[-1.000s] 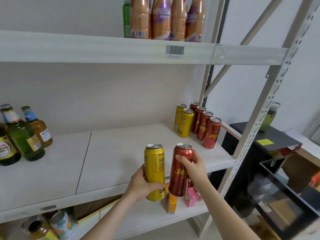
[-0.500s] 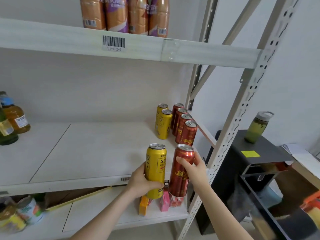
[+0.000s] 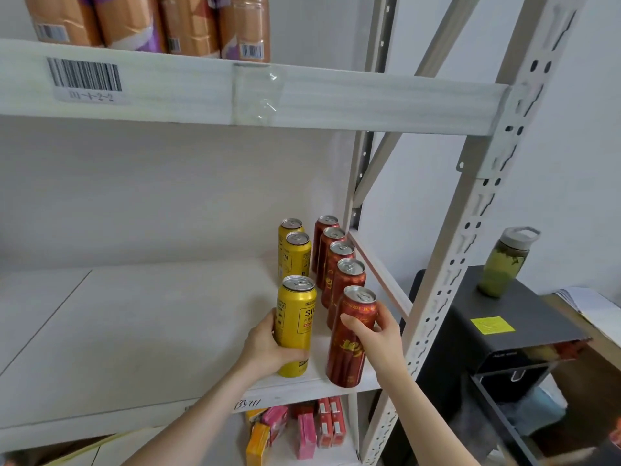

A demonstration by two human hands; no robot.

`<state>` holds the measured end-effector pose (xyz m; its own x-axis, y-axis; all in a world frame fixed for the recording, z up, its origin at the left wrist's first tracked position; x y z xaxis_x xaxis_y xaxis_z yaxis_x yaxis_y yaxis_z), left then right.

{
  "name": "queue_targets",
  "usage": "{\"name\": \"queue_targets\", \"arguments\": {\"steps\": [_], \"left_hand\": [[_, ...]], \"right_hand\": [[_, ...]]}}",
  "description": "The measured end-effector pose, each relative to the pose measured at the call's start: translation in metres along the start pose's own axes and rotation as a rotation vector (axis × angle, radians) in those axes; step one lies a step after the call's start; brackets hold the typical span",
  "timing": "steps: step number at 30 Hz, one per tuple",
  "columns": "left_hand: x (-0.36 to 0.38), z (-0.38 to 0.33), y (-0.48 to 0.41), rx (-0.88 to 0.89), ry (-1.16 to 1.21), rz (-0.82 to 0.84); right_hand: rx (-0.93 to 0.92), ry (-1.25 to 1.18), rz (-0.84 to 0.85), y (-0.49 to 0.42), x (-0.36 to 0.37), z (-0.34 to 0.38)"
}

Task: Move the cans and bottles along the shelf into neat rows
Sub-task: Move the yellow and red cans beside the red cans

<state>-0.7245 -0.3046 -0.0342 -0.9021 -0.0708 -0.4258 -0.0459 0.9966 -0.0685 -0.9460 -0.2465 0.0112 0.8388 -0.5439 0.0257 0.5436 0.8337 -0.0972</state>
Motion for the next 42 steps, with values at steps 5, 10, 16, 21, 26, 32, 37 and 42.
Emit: {"name": "queue_targets", "arguments": {"steps": [5, 10, 16, 21, 26, 32, 37, 42], "left_hand": [[0.010, 0.004, -0.023, -0.004, 0.008, -0.088], [0.016, 0.013, -0.037, -0.015, 0.023, -0.178], [0.025, 0.018, -0.050, -0.005, 0.049, -0.213], [0.031, 0.016, -0.061, 0.022, 0.062, -0.215], [0.033, 0.014, -0.064, 0.033, 0.083, -0.194], [0.027, 0.032, -0.061, -0.024, 0.126, -0.171], [0.025, 0.031, -0.065, -0.017, 0.116, -0.203], [0.030, 0.027, -0.083, -0.006, 0.107, -0.196]], "right_hand": [[-0.008, 0.009, 0.017, -0.020, 0.000, -0.010], [-0.011, 0.008, 0.022, -0.032, 0.000, -0.020], [-0.033, 0.019, 0.039, -0.034, 0.003, -0.024], [-0.066, 0.030, 0.047, -0.035, 0.002, -0.021], [-0.073, 0.080, 0.049, -0.026, 0.000, -0.025], [-0.037, 0.160, 0.045, -0.013, -0.012, -0.055], [-0.046, 0.193, 0.041, -0.015, -0.011, -0.060], [-0.034, 0.199, 0.040, -0.018, -0.012, -0.064]]}}
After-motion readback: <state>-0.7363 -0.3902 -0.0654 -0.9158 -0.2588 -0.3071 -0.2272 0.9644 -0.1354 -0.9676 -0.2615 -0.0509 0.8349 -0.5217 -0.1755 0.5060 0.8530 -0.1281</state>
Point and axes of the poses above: each hand's wrist, its own y-axis away from the middle knuckle, its own x-axis out of the palm, z = x × y, the point moved 8 cm from there along -y, towards the middle knuckle, and after that the axes turned 14 degrees about -z, right-handed, at the moved point
